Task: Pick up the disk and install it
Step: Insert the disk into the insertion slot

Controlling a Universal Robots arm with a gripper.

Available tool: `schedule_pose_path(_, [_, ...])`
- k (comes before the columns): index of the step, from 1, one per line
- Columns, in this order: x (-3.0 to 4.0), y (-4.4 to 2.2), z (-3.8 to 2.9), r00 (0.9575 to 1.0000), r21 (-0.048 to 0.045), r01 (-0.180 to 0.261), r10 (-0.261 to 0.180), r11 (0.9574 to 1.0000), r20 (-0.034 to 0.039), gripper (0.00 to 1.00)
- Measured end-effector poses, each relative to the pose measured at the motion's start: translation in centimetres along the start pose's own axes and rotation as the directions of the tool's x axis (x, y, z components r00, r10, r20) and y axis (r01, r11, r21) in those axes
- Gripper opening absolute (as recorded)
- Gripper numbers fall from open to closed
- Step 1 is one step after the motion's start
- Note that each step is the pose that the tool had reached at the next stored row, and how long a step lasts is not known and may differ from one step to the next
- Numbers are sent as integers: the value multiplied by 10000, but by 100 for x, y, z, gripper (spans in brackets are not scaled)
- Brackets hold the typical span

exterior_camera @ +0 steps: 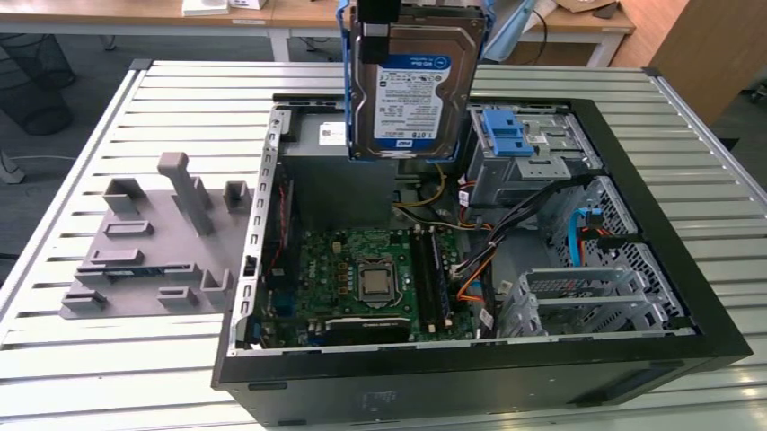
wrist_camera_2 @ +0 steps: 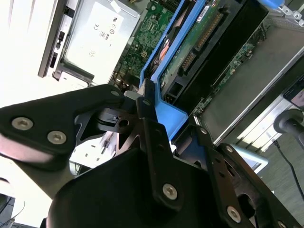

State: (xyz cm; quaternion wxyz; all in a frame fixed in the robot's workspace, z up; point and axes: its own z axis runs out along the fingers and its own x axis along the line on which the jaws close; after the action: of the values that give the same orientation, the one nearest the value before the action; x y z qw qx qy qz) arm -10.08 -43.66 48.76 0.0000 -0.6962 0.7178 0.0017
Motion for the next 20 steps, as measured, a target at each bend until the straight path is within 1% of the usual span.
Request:
schedule_pose_path(9, [140,-4,3,10000,0,0,0,10000,1,36])
schedule_pose_path(16, [166,-6,2,10000,0,2,-2,10000,0,36])
schedule_pose_path(20, [247,-7,4,10000,0,0,0,10000,1,36])
